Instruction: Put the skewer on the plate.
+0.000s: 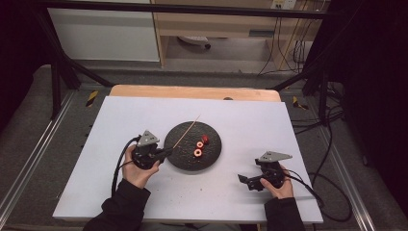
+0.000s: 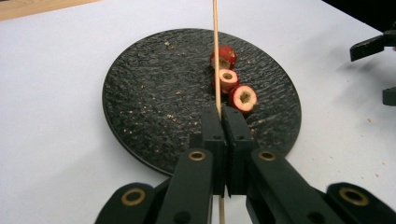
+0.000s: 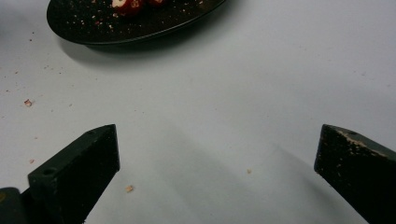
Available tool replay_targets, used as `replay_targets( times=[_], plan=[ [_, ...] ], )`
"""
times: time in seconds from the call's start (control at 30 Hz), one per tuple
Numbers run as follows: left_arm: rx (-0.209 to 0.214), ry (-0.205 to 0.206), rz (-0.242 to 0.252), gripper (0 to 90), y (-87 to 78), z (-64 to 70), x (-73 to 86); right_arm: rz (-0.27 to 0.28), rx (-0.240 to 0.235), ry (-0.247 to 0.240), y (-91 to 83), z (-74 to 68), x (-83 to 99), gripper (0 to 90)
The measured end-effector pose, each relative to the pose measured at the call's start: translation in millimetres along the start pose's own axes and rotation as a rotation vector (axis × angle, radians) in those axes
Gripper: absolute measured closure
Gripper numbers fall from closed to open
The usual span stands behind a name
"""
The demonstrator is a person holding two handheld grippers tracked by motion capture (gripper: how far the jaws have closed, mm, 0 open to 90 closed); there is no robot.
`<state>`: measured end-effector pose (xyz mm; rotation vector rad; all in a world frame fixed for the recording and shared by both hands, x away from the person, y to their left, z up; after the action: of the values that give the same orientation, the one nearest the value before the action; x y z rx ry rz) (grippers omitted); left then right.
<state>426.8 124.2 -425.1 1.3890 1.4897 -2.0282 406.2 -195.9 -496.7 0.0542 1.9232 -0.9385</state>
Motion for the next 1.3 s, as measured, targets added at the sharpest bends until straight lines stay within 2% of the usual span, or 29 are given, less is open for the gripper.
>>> replay_targets(
  times=[0.27,0.53,0.93,1.3],
  plan=[
    [-0.026,0.002,-0.03,88.5,17.3,1.0,-10.0,0.003,-0.003,0.003,-1.6,-0.2,0.5,1.3],
    [-0.057,-0.001,-0.065,88.5,39.7,2.0,-12.2,0.007,-0.007,0.001,-2.3,0.0,0.4,1.3],
    [-0.099,0.0,-0.116,88.5,67.7,2.6,-5.5,0.003,-0.006,0.0,-2.1,0.2,0.8,1.3],
    [-0.111,0.019,-0.151,88.5,80.8,8.4,1.2,0.005,-0.008,0.002,-1.9,-0.1,0.7,1.4]
  ],
)
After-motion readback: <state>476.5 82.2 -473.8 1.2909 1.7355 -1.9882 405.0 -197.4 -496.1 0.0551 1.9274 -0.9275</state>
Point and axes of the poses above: each handheld gripper's, and its own axes: y roughly forward along the jaws, x roughly out of its underside, z roughly to its right, the point moved 7 cm from there along y, roughly forward along the jaws, and after that the axes turned 10 degrees about -x, right-handed, at the moved point
